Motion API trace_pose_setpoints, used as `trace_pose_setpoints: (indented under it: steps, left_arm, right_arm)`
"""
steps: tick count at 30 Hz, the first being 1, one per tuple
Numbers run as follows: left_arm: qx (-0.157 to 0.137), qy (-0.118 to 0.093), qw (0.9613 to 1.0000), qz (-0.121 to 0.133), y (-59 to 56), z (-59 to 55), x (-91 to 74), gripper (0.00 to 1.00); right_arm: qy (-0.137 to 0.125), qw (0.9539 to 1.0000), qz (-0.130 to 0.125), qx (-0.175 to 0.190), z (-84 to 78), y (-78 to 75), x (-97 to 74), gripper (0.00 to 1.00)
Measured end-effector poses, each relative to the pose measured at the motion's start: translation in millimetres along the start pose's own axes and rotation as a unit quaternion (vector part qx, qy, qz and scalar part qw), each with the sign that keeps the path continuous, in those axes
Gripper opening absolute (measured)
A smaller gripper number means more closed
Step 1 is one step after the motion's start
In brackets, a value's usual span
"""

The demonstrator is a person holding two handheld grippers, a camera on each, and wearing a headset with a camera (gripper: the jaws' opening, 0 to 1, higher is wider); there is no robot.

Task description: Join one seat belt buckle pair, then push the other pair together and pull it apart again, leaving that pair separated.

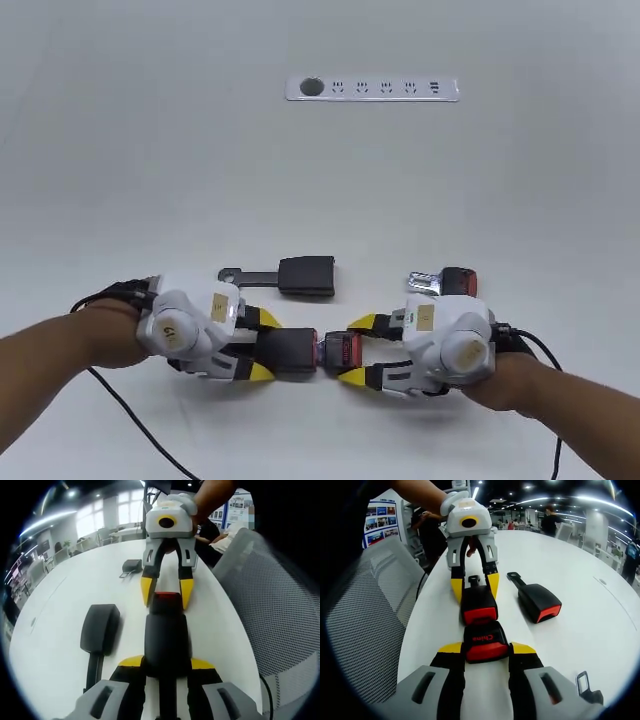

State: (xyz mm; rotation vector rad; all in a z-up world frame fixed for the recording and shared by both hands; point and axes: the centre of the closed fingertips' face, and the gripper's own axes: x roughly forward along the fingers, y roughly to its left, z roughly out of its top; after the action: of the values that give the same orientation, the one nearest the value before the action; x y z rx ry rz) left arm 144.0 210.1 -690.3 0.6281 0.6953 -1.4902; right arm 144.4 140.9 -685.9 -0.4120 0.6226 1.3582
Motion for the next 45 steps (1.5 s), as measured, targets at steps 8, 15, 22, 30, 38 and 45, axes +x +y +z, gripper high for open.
trace_pose_setpoints:
  steps: [8,15,22,30,38,45]
  left_arm:
    - [-0.002,0.005,1.0000,0.001,0.1,0.6,0.7,0.32]
    - [-0.004,0.018,0.9998,0.002,0.2,1.9,1.4,0.33]
    - [-0.010,0.029,0.9995,0.006,2.1,0.6,2.0,0.33]
    - [-0.059,0.027,0.9974,0.030,4.4,6.3,-3.9,0.48]
    - [-0.107,-0.028,0.9895,0.094,27.6,30.2,-23.1,0.77]
    - [-0.115,-0.045,0.9846,0.124,30.6,43.8,-35.8,0.84]
  right_arm:
    - [0.002,1.0000,-0.003,0.003,2.1,1.0,0.2,0.33]
    - [0.011,0.9999,-0.006,0.007,2.1,1.0,1.0,0.33]
    - [0.026,0.9995,-0.015,0.007,5.1,1.9,0.4,0.34]
    - [0.004,0.9988,-0.037,0.030,13.9,-1.4,-5.0,0.48]
    - [-0.020,0.9962,-0.071,0.048,22.8,-17.1,-19.8,0.65]
    - [-0.036,0.9925,-0.102,0.057,30.7,-27.0,-38.9,0.70]
